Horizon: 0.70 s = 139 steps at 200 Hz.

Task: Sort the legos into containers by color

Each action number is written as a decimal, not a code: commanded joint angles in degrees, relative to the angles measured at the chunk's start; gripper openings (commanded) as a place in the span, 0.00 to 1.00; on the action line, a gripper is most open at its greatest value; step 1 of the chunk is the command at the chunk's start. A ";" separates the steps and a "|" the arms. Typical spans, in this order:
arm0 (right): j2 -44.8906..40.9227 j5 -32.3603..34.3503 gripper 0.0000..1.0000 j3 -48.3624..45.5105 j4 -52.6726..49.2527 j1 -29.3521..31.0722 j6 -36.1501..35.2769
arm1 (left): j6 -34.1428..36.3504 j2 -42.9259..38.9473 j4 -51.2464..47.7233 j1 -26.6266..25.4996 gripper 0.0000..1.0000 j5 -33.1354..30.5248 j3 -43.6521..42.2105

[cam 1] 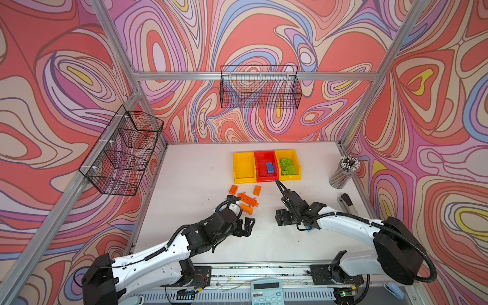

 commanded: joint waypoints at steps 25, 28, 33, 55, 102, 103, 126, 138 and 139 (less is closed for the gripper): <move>4.59 3.23 0.89 1.51 1.55 0.44 -0.27 | -1.12 -0.11 -1.73 -0.14 1.00 -2.40 -1.20; 4.84 3.28 0.89 1.58 1.60 0.44 -0.32 | -1.12 0.02 -1.76 -0.14 1.00 -2.53 -1.20; 5.17 3.46 0.89 1.62 1.72 0.44 -0.34 | -1.03 0.19 -1.82 -0.14 1.00 -2.62 -1.11; 6.02 3.55 0.88 1.77 2.32 0.43 -0.43 | -0.61 0.94 -1.66 -0.15 1.00 -2.85 -0.92; 6.22 3.97 0.62 2.34 1.73 0.44 -1.03 | -0.23 2.28 -0.82 -0.14 1.00 -3.10 -1.18; 6.17 4.03 0.62 2.38 1.69 0.40 -1.06 | -0.23 2.31 -0.79 -0.14 1.00 -3.10 -1.19; 5.70 4.51 0.51 3.43 0.62 0.44 -1.26 | -0.08 2.51 -0.62 -0.14 1.00 -3.20 -1.21; 5.34 4.90 0.49 4.49 -0.16 0.44 -1.52 | 0.16 2.50 -0.63 -0.14 1.00 -3.24 -1.20; 5.29 4.93 0.49 4.59 -0.23 0.44 -1.52 | 0.18 2.46 -0.61 -0.14 1.00 -3.26 -1.20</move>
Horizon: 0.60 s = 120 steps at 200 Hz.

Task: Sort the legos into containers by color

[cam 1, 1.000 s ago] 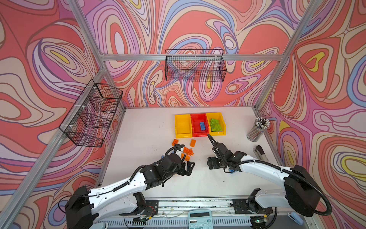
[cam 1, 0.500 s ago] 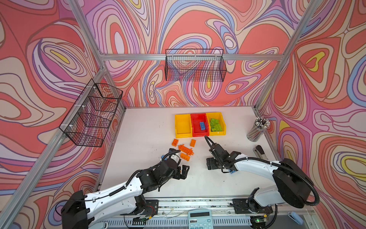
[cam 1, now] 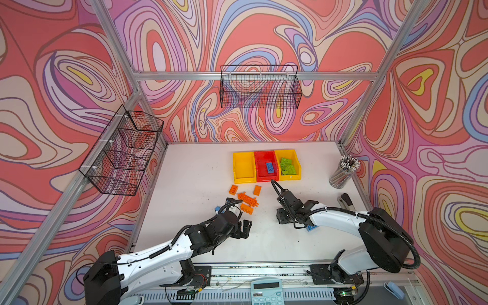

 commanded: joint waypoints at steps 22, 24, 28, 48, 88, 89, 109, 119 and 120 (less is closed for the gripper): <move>-0.27 2.67 0.49 6.31 -2.95 0.21 -1.35 | 0.87 0.10 -0.29 -0.14 1.00 -1.51 0.44; -0.12 2.99 0.49 6.71 -3.09 0.22 -1.53 | 0.88 0.11 -0.36 -0.16 1.00 -1.57 0.40; 0.24 3.37 0.49 7.84 -3.26 0.22 -1.93 | 1.01 0.15 -0.42 -0.14 1.00 -1.65 0.44; 3.36 5.19 0.49 14.14 -3.95 0.14 -3.95 | 1.45 0.25 -0.55 -0.14 1.00 -2.22 0.76; 14.41 7.86 0.49 30.54 -6.34 -1.82 -9.25 | 2.18 1.03 -0.60 -0.14 1.00 -2.90 1.10; 14.70 7.83 0.49 31.04 -6.33 -1.99 -9.35 | 2.19 1.04 -0.62 -0.14 1.00 -2.97 1.12; 20.58 6.69 0.49 38.74 -7.15 -4.44 -11.22 | 2.96 1.52 -1.40 -0.05 1.00 -4.11 1.35; 22.98 6.19 0.49 42.01 -7.53 -5.69 -11.83 | 3.49 1.74 -1.77 -0.05 1.00 -4.85 1.34; 23.20 6.03 0.49 42.31 -7.50 -5.81 -11.87 | 3.55 1.74 -1.82 -0.05 1.00 -4.91 1.33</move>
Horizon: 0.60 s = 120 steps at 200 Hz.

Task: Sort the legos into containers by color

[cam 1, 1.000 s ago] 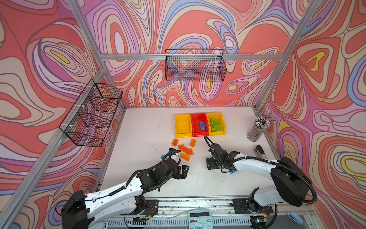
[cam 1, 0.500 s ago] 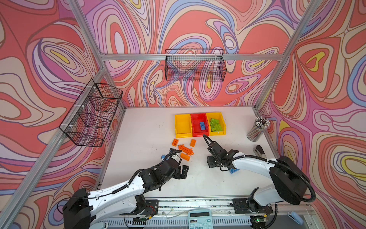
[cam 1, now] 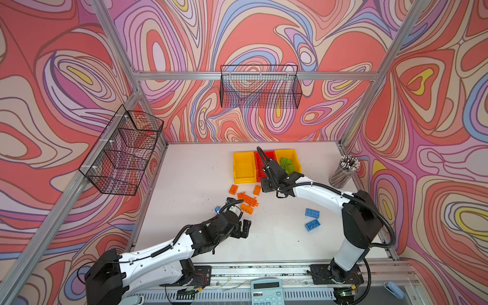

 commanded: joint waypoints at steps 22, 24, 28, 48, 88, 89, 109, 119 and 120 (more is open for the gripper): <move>9.46 -1.49 0.49 11.70 -2.87 -5.25 -4.16 | 2.60 0.97 -2.25 -0.07 1.00 -4.11 4.19; 9.78 -1.71 0.49 12.22 -2.91 -5.49 -4.23 | 2.66 1.05 -2.21 -0.05 1.00 -4.20 4.23; 10.57 -1.89 0.49 13.34 -3.05 -5.84 -4.35 | 2.83 1.14 -2.14 -0.05 1.00 -4.37 4.37; 14.23 -2.72 0.49 17.98 -3.78 -7.43 -4.85 | 3.88 1.94 -1.87 -0.06 1.00 -5.23 5.38; 19.94 -4.28 0.51 26.15 -4.95 -9.41 -5.40 | 6.13 4.46 -2.54 0.09 1.00 -6.64 7.74; 20.08 -4.30 0.51 26.26 -5.03 -9.43 -5.44 | 6.21 4.48 -2.54 0.11 1.00 -6.71 7.79; 22.93 -4.88 0.56 30.69 -6.32 -9.82 -5.66 | 6.71 5.18 -2.56 0.22 1.00 -7.00 8.40; 24.01 -5.20 0.60 32.31 -6.62 -9.98 -5.76 | 6.85 5.36 -2.55 0.38 1.00 -7.01 8.53; 24.14 -5.20 0.60 32.46 -6.66 -9.93 -5.80 | 6.83 5.37 -2.55 0.39 1.00 -6.98 8.54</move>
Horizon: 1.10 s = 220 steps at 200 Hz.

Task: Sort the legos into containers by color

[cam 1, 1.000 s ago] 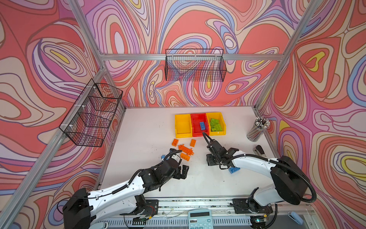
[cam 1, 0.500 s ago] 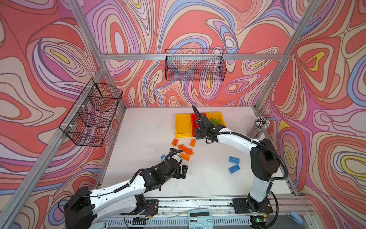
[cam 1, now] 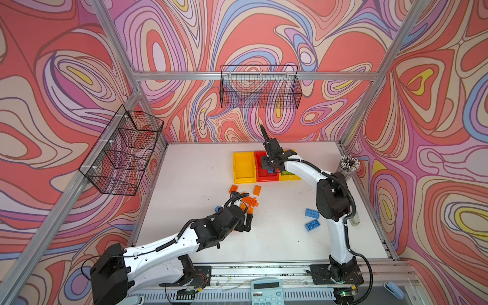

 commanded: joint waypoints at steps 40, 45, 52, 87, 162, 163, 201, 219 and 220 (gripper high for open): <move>2.45 -2.70 0.82 6.60 -2.41 -0.53 -1.25 | 1.61 0.40 -1.64 0.85 1.00 -1.47 2.01; 2.01 -2.68 0.83 6.47 -2.32 -0.53 -1.25 | 1.75 0.44 -1.64 0.95 1.00 -1.47 2.11; 1.30 -2.59 0.85 6.15 -2.24 -0.50 -1.34 | 1.87 0.44 -1.63 0.99 1.00 -1.32 2.19; -4.62 -1.64 0.87 0.80 -1.41 -0.50 -1.28 | 1.96 0.51 -0.99 0.99 1.00 -0.38 2.37; -29.08 6.63 0.87 -31.98 -0.61 -0.54 5.28 | 1.53 2.40 4.53 0.99 1.00 6.96 2.06; -29.52 6.78 0.87 -32.51 -0.59 -0.51 5.49 | 1.53 2.47 4.66 0.99 1.00 7.14 2.04; -40.24 9.40 0.87 -49.76 -1.68 -0.68 12.36 | 0.92 5.00 8.00 0.99 1.00 11.93 2.29; -44.18 10.44 0.92 -55.93 -2.30 -0.71 15.60 | 0.47 5.98 9.54 0.90 1.00 13.98 2.39; -44.27 10.48 0.92 -56.22 -2.35 -0.68 15.79 | 0.47 6.07 9.57 0.90 1.00 14.08 2.38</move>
